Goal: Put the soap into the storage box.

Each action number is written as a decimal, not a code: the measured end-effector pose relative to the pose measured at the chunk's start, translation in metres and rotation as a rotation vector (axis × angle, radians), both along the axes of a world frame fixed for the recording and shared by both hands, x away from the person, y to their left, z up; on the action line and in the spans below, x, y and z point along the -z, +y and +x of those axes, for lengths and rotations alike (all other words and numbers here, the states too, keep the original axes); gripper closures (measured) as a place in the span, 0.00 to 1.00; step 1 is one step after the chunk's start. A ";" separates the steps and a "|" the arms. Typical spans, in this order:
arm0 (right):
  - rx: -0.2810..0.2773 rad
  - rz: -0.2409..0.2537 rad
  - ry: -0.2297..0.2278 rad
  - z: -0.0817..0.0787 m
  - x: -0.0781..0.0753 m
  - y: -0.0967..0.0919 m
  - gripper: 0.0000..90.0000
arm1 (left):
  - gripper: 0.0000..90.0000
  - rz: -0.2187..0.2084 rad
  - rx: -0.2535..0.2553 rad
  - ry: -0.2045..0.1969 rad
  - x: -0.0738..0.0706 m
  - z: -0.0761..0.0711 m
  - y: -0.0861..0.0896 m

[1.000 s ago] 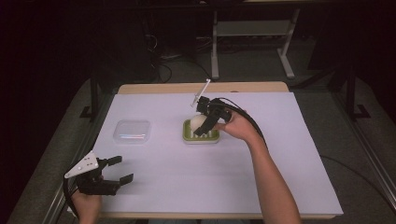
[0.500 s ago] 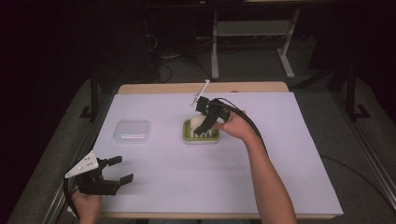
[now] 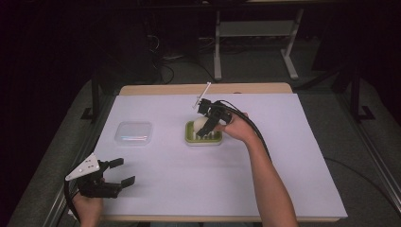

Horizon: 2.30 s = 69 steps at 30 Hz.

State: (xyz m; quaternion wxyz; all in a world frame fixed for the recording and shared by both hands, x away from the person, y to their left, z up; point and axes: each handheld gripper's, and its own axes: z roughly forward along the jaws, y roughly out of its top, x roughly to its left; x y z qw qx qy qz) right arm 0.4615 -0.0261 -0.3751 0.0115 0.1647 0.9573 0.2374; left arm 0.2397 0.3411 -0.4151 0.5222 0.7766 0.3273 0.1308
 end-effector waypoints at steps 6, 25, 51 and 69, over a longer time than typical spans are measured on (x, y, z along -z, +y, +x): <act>0.002 -0.002 0.007 0.002 0.003 0.001 0.26 | 0.15 0.004 0.002 -0.003 0.000 0.000 0.000; 0.020 -0.025 0.035 0.008 0.016 0.004 0.26 | 0.15 0.006 0.002 -0.001 0.000 0.000 0.000; 0.031 -0.052 0.036 0.010 0.024 0.007 0.26 | 0.15 0.005 0.004 -0.001 0.000 0.000 -0.001; 0.032 -0.056 0.032 0.010 0.023 0.007 0.26 | 0.15 0.007 0.004 -0.001 0.000 0.000 -0.001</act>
